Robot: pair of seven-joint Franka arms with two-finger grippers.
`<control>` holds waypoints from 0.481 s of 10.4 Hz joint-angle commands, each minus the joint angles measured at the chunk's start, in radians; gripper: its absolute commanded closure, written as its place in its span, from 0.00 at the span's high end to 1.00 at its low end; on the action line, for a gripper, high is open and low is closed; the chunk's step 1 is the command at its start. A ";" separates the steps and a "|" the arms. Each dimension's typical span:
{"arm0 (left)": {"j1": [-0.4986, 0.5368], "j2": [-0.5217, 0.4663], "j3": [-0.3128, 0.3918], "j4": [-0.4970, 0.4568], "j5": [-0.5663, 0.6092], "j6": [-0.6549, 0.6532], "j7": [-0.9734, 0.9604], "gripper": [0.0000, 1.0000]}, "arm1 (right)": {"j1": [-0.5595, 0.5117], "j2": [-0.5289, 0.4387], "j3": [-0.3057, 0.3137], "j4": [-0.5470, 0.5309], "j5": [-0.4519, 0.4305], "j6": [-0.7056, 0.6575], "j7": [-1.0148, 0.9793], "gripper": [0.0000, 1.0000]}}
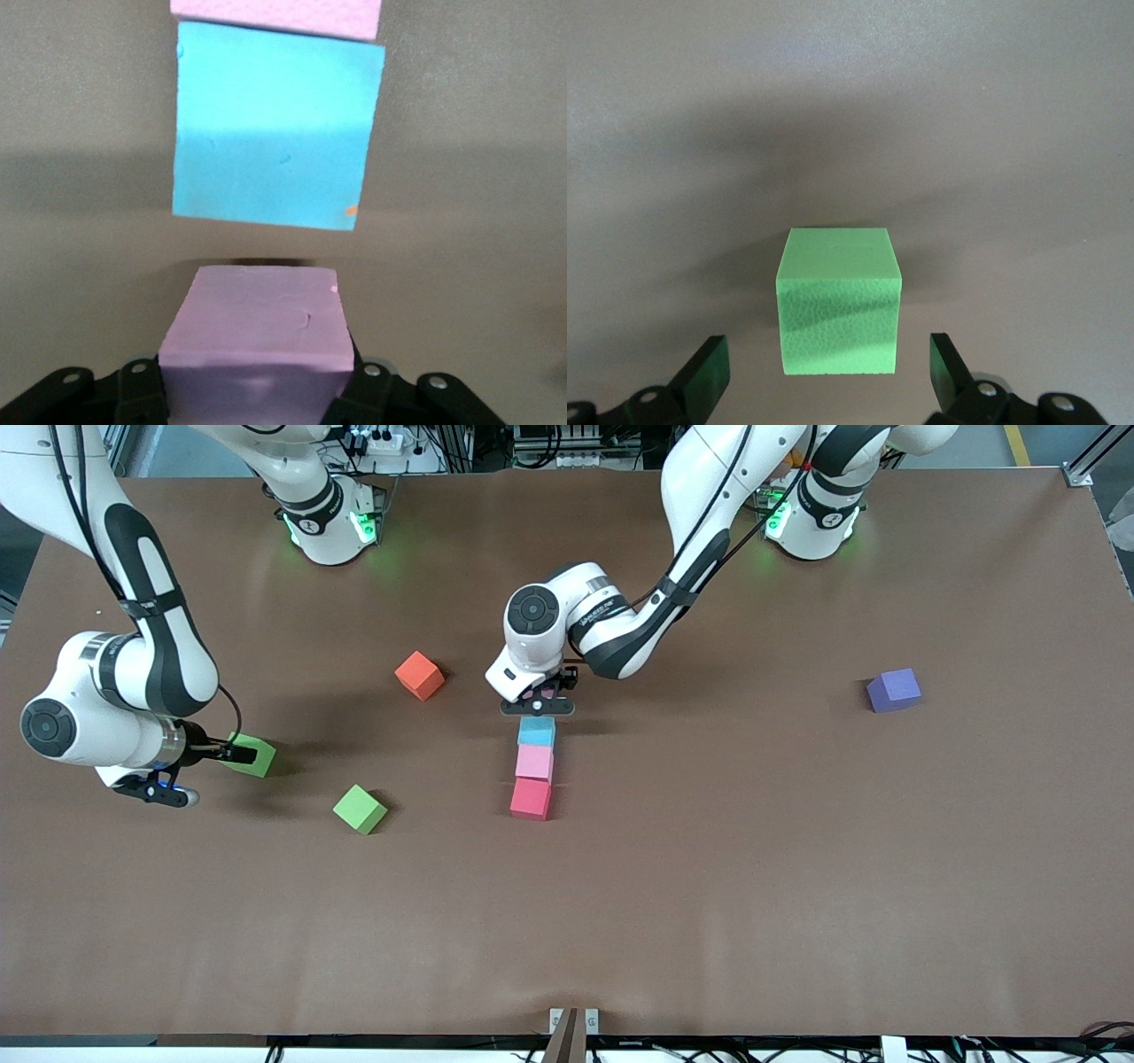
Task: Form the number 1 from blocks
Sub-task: 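Lower the light pink cube beside cyan while the right gripper lifts green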
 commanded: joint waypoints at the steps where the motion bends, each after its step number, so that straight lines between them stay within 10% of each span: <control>1: -0.008 0.039 0.011 0.045 -0.002 -0.005 0.009 0.00 | 0.011 0.017 -0.014 0.006 -0.034 0.024 0.013 1.00; 5: -0.008 0.036 0.031 0.047 -0.002 -0.005 0.011 0.00 | 0.011 0.034 -0.023 0.006 -0.034 0.041 0.008 1.00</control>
